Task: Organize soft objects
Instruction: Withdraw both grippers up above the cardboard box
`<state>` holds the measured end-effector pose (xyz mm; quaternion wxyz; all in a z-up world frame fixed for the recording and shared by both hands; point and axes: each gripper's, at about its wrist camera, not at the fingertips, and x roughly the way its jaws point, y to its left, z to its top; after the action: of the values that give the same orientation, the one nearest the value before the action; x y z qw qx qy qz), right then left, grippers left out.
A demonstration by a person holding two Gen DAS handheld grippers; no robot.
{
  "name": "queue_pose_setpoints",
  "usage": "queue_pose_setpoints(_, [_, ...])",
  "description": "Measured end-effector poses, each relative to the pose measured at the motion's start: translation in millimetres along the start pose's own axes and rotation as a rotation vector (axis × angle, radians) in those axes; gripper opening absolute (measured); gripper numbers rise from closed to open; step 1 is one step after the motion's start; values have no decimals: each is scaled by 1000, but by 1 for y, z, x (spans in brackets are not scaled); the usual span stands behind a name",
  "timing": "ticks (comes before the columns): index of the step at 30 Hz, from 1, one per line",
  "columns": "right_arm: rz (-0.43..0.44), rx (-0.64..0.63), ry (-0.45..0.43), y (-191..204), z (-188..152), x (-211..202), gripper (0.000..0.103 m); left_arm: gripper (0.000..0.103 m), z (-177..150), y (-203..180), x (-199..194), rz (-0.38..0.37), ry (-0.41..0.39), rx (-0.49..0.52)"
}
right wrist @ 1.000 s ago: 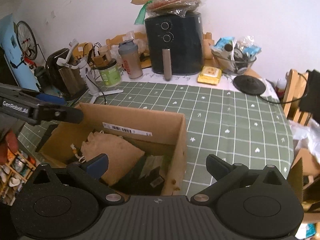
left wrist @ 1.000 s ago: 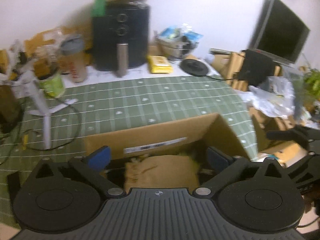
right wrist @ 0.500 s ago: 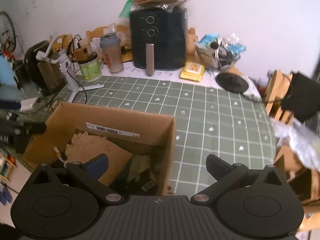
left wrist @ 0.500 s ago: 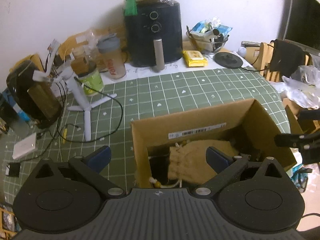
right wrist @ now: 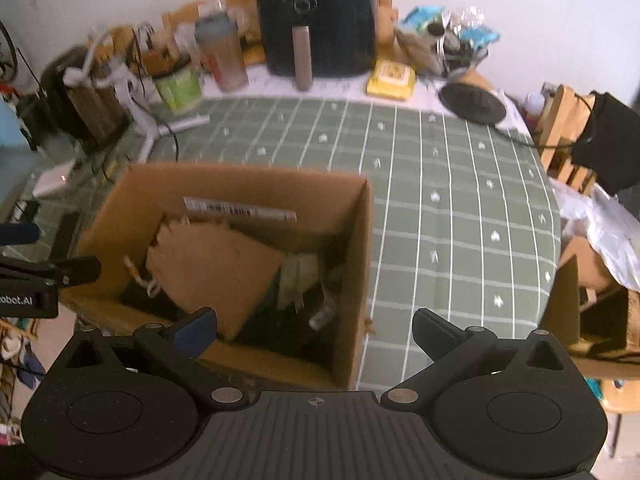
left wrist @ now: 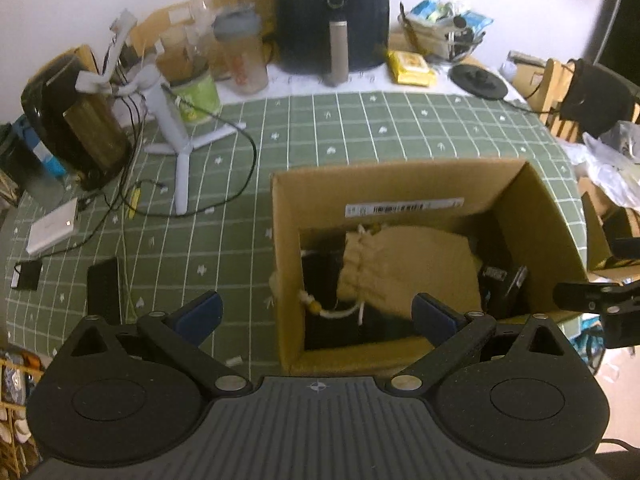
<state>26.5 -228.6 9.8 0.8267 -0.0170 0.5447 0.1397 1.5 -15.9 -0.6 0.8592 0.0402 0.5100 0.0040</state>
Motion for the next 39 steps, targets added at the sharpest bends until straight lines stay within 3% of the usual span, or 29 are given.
queue_pose_setpoints(18, [-100,-49,175,14,-18,14,103,103,-16,-3,11,-73,154,-18])
queue_pose_setpoints(39, [-115,-43,204,11,-23,16,103,103,-14,-6,10,-78,159,-38])
